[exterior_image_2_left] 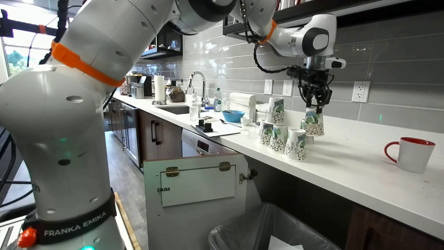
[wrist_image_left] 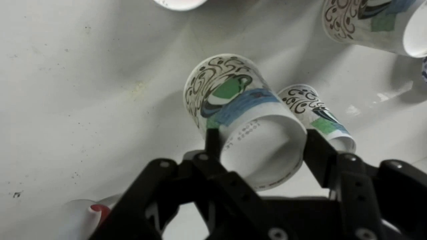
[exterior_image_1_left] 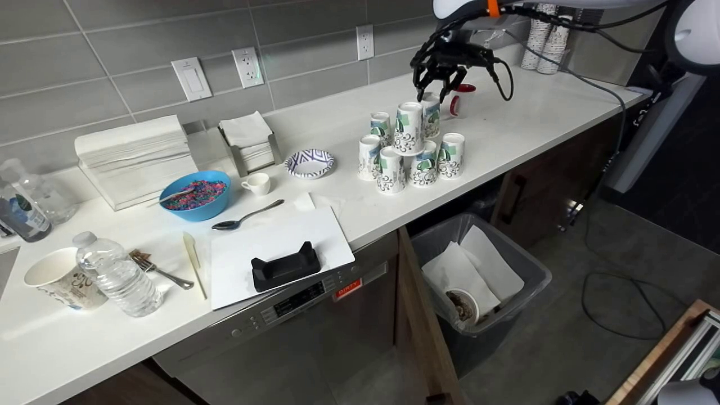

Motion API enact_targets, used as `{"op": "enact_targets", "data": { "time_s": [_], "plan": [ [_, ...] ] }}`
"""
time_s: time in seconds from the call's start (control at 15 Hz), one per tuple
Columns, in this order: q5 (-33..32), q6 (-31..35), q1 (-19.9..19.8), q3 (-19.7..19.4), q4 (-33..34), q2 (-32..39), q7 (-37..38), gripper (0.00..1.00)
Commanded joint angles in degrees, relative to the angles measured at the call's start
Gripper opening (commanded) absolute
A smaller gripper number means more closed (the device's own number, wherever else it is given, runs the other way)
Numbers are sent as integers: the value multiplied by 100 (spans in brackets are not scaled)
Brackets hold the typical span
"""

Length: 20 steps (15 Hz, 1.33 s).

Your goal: Build a tower of cups

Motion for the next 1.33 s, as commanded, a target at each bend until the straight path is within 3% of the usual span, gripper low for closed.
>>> {"op": "enact_targets", "data": {
  "time_s": [0.0,0.53,1.27],
  "plan": [
    [-302,-22,199,-118,-687,-725,5,40],
    [-413,-257,254,-83,-1420,-1588,6,40],
    [-41,-630,208,-18,-1905,-1790,-113,40]
  ]
}}
